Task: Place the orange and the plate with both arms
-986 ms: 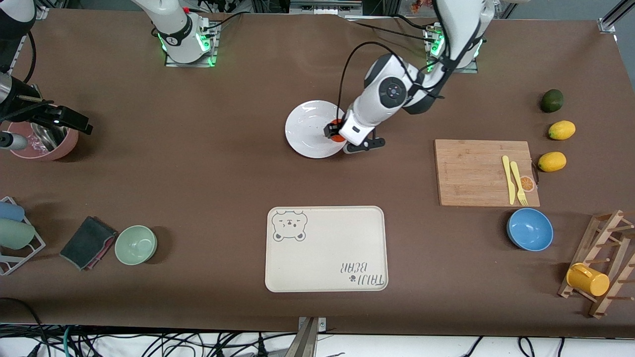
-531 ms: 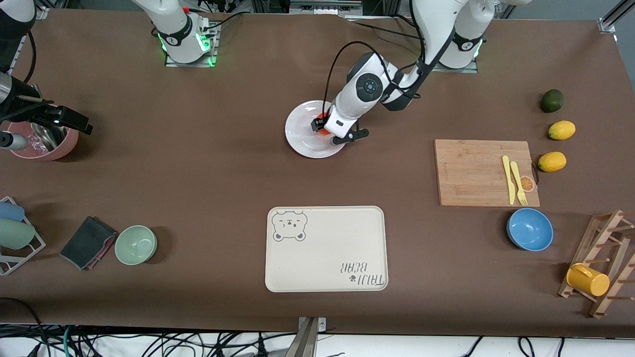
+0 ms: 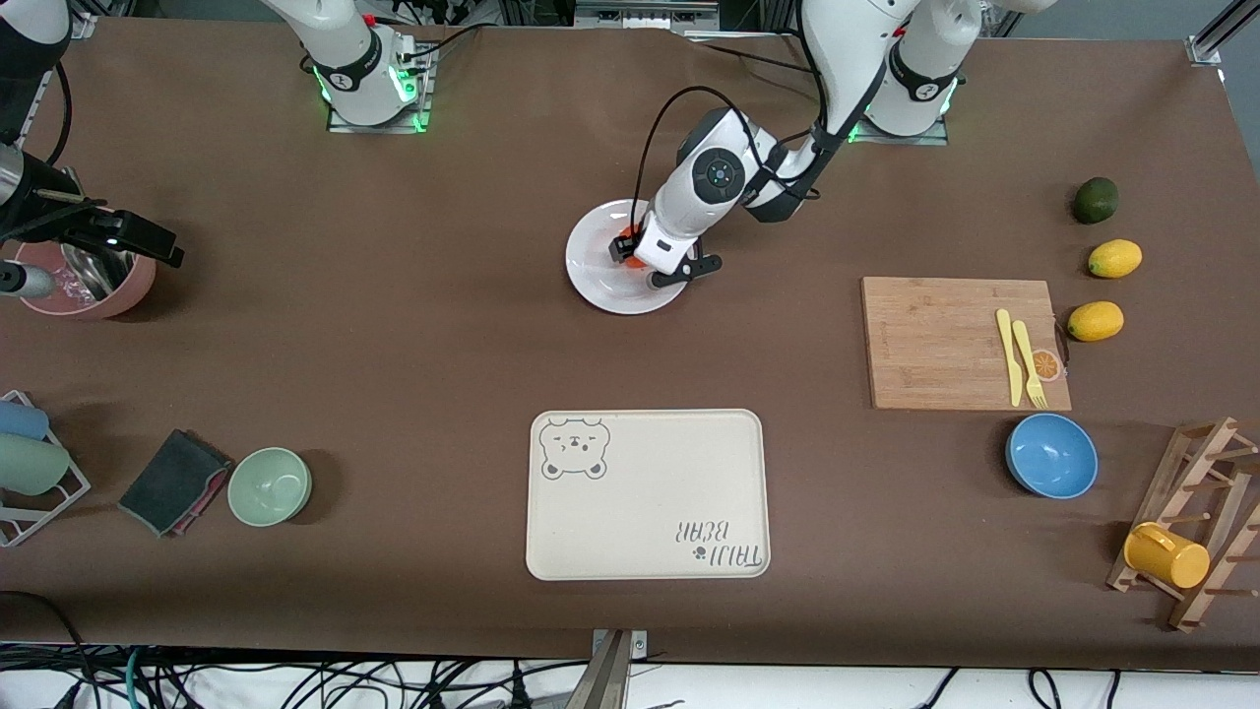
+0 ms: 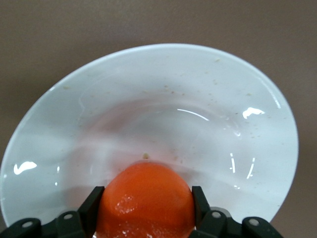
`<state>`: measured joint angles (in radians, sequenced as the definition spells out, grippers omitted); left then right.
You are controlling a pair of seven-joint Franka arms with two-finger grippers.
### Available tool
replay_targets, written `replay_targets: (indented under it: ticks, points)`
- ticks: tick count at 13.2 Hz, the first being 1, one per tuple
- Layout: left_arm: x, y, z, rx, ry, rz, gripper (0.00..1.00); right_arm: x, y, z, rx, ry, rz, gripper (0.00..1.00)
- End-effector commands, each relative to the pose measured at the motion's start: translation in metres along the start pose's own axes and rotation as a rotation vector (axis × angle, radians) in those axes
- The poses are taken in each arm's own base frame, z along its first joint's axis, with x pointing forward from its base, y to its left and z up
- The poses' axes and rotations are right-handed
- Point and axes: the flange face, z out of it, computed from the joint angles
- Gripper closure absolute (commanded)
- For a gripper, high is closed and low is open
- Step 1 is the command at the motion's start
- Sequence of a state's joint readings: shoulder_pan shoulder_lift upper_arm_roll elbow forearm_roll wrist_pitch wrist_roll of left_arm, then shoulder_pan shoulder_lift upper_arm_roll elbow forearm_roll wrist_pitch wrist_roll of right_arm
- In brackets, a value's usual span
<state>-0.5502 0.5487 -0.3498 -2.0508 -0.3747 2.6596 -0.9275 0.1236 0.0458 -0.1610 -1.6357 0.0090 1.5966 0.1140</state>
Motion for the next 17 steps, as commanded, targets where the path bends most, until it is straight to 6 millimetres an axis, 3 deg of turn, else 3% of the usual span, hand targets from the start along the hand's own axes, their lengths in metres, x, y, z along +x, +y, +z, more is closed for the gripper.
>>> replay_targets:
  ticks: [1, 3, 6, 8, 10, 12, 13, 14, 15, 17]
  points:
    - [0.01, 0.005, 0.007, -0.014, 0.01, -0.023, 0.76, -0.003, 0.0, -0.004, -0.011, 0.002, 0.003, 0.0]
    - [0.013, 0.004, 0.004, -0.015, 0.017, -0.021, 0.01, -0.003, 0.0, -0.004, -0.009, 0.002, 0.003, 0.0]
    - [0.025, 0.007, -0.019, -0.04, 0.049, -0.031, 0.0, -0.003, 0.0, -0.004, -0.011, 0.002, 0.003, 0.0]
    - [0.036, 0.01, -0.062, -0.081, 0.085, -0.04, 0.0, -0.003, 0.0, -0.004, -0.011, 0.002, 0.003, 0.0]
    - [0.07, -0.004, -0.132, -0.087, 0.09, -0.085, 0.0, -0.003, 0.001, -0.004, -0.011, 0.002, 0.005, 0.0]
    - [0.112, -0.04, -0.232, -0.138, 0.142, -0.168, 0.0, -0.003, 0.0, -0.004, -0.011, 0.002, 0.003, 0.0]
    - [0.13, -0.063, -0.274, -0.176, 0.188, -0.219, 0.0, -0.003, 0.0, -0.004, -0.011, 0.002, 0.003, 0.0]
    - [0.134, -0.075, -0.309, -0.215, 0.234, -0.239, 0.0, -0.003, 0.001, -0.004, -0.011, 0.002, 0.005, 0.0]
    - [0.133, -0.08, -0.331, -0.241, 0.265, -0.244, 0.0, -0.003, 0.0, -0.004, -0.011, 0.002, 0.003, 0.0]
    - [0.132, -0.078, -0.353, -0.28, 0.307, -0.234, 0.0, -0.003, 0.001, -0.004, -0.011, 0.002, 0.005, 0.0]
